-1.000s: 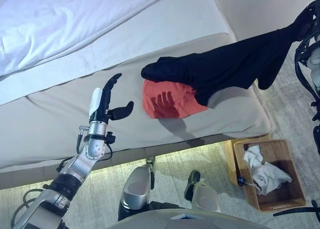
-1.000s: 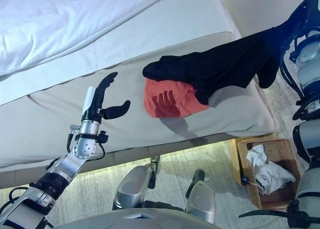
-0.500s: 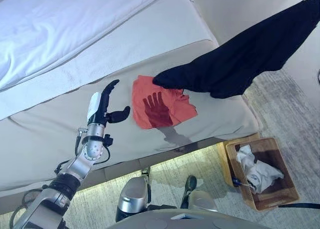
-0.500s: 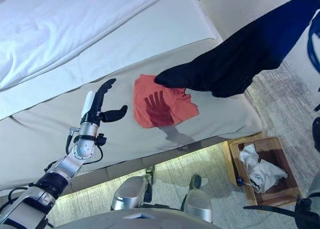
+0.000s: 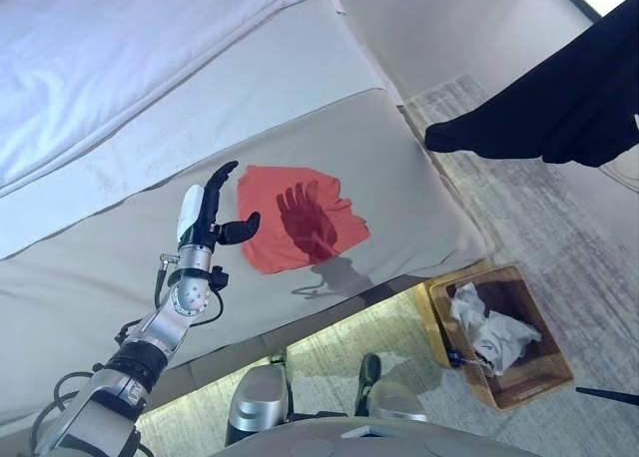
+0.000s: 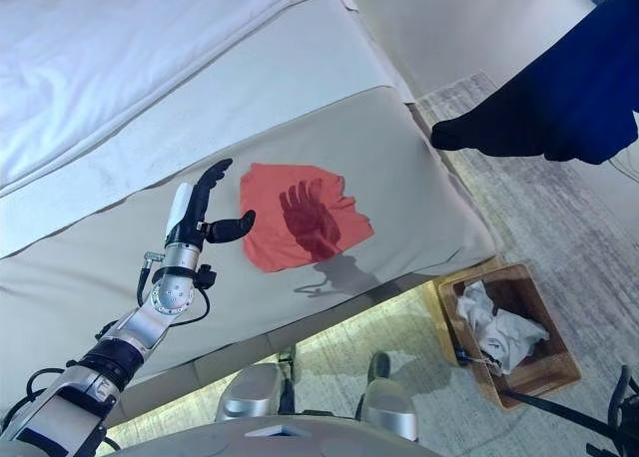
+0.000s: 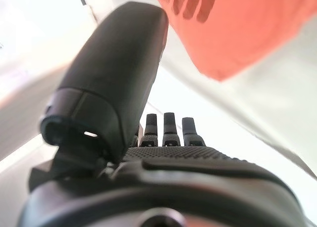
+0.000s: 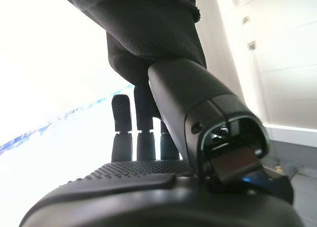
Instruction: Pick up the clothes from the bed and place them into the basket
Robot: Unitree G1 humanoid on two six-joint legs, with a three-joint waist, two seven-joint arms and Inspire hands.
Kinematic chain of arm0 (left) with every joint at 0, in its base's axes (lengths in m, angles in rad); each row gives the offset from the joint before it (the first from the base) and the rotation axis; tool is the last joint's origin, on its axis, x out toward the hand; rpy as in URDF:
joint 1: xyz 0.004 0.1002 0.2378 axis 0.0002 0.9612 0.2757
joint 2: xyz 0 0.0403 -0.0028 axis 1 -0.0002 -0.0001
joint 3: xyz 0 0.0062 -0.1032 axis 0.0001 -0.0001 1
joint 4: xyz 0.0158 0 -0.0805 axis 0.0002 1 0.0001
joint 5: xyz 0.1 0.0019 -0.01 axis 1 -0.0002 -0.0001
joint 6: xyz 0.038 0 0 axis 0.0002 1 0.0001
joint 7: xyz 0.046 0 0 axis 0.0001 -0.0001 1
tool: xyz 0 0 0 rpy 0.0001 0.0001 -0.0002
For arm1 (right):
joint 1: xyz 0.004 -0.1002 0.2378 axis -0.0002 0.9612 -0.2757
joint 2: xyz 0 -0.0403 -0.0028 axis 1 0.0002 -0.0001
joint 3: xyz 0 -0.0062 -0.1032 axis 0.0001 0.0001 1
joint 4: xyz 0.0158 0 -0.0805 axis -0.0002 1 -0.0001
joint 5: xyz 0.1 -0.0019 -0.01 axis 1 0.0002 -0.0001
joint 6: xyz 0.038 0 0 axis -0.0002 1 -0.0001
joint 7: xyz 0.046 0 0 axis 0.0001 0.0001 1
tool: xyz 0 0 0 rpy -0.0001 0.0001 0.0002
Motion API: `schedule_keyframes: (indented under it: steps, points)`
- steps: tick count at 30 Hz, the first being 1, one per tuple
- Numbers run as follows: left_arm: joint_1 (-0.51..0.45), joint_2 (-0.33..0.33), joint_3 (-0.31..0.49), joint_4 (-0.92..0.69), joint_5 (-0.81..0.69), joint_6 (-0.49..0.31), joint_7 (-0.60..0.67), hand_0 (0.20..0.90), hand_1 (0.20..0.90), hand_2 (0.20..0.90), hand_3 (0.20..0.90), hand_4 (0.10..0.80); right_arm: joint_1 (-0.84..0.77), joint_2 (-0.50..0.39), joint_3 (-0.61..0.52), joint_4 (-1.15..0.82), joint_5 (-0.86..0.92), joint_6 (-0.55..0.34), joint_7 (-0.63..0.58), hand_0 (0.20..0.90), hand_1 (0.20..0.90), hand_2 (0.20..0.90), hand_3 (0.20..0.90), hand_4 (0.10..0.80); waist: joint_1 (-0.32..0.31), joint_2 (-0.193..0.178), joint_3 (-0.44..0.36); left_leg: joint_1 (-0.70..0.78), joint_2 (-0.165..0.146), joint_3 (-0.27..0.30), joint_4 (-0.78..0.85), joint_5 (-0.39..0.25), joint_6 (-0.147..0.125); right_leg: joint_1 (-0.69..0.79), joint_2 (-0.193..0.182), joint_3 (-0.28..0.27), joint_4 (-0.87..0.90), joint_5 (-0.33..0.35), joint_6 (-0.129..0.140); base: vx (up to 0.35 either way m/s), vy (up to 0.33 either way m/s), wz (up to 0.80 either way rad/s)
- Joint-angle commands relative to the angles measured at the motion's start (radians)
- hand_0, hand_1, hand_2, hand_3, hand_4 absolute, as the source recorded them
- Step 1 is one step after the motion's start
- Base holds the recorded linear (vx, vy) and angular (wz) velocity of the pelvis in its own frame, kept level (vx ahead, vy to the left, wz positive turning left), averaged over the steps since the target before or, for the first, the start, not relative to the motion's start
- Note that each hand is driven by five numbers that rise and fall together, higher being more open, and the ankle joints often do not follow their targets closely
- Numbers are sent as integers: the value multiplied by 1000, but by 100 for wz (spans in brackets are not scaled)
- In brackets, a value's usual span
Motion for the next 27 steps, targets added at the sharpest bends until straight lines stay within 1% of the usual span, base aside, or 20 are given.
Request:
schedule_keyframes:
  steps: [1, 4, 9, 15, 24, 27]
  points:
    - [55, 5, -50, 27, -4, -33, 9, 900, 900, 900, 900, 800, -33, -60, 101, -24, 23, -29, -89, 300, 300, 300, 200, 100, -41, -33, -330, -9, 74, 27, 0, -132, -109, -117, 22, 37, -7, -14, -7, 6, -25, -40]
    - [49, 3, -50, 28, 0, -35, -3, 900, 900, 900, 900, 800, 14, -70, 66, -47, 22, -22, -75, 300, 300, 300, 200, 100, -56, -33, -327, -2, 75, 37, 0, -135, -108, -120, 28, 57, -7, -12, -8, 19, -23, -48]
    - [28, -14, -57, 44, 25, -48, -10, 900, 900, 900, 900, 800, 158, -76, -30, -112, 28, -12, -53, 300, 300, 300, 200, 100, -96, -23, -314, 15, 77, 61, 0, -143, -106, -128, 38, 96, -7, -7, -7, 9, -28, -16]
    - [4, -29, -56, 70, 43, -54, -24, 900, 900, 900, 900, 800, 329, -61, -144, -184, 16, -3, -30, 300, 300, 300, 200, 100, -140, -12, -302, 44, 77, 91, 0, -154, -103, -131, 50, 138, -7, -3, -10, 17, -30, -20]
    - [-18, -32, -67, 72, 45, -62, -39, 900, 900, 900, 900, 800, 529, -55, -300, -227, 47, -18, -26, 300, 300, 300, 200, 100, -186, 3, -284, 48, 80, 116, 0, -155, -107, -150, 68, 170, -6, 3, -15, -9, -35, -13]
    - [-22, -35, -65, 73, 51, -60, -48, 900, 900, 900, 900, 800, 592, -45, -343, -245, 29, -28, -8, 300, 300, 300, 200, 100, -196, 7, -279, 50, 79, 125, 0, -156, -107, -154, 71, 175, -6, 4, -16, -23, -33, -7]
